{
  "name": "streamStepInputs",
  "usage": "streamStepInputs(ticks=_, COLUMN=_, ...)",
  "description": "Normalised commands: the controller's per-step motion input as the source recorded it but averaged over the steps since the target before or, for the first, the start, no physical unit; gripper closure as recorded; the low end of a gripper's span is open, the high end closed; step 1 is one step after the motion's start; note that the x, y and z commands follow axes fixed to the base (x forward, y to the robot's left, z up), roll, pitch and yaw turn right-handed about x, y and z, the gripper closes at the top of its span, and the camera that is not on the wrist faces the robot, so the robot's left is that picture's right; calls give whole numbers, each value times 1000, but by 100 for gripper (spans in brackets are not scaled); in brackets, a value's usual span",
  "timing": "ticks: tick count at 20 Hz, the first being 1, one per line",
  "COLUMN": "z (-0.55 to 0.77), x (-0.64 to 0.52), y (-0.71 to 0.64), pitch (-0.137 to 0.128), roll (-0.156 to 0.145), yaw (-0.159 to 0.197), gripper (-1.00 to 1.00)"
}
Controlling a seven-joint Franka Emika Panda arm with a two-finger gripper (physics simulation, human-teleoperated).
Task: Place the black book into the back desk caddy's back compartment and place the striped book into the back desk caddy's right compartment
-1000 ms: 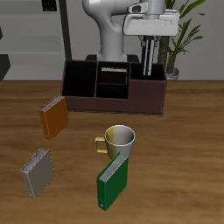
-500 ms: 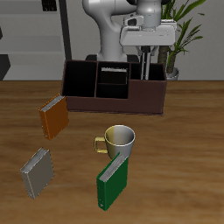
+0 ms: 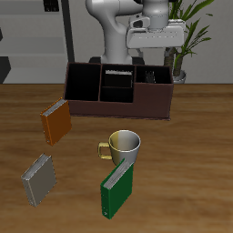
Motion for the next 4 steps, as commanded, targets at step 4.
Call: streamStepInputs(ticks=4, z=127, x=48, y=-86, pitch=-38, roll=-9, yaw=8, gripper=-100)
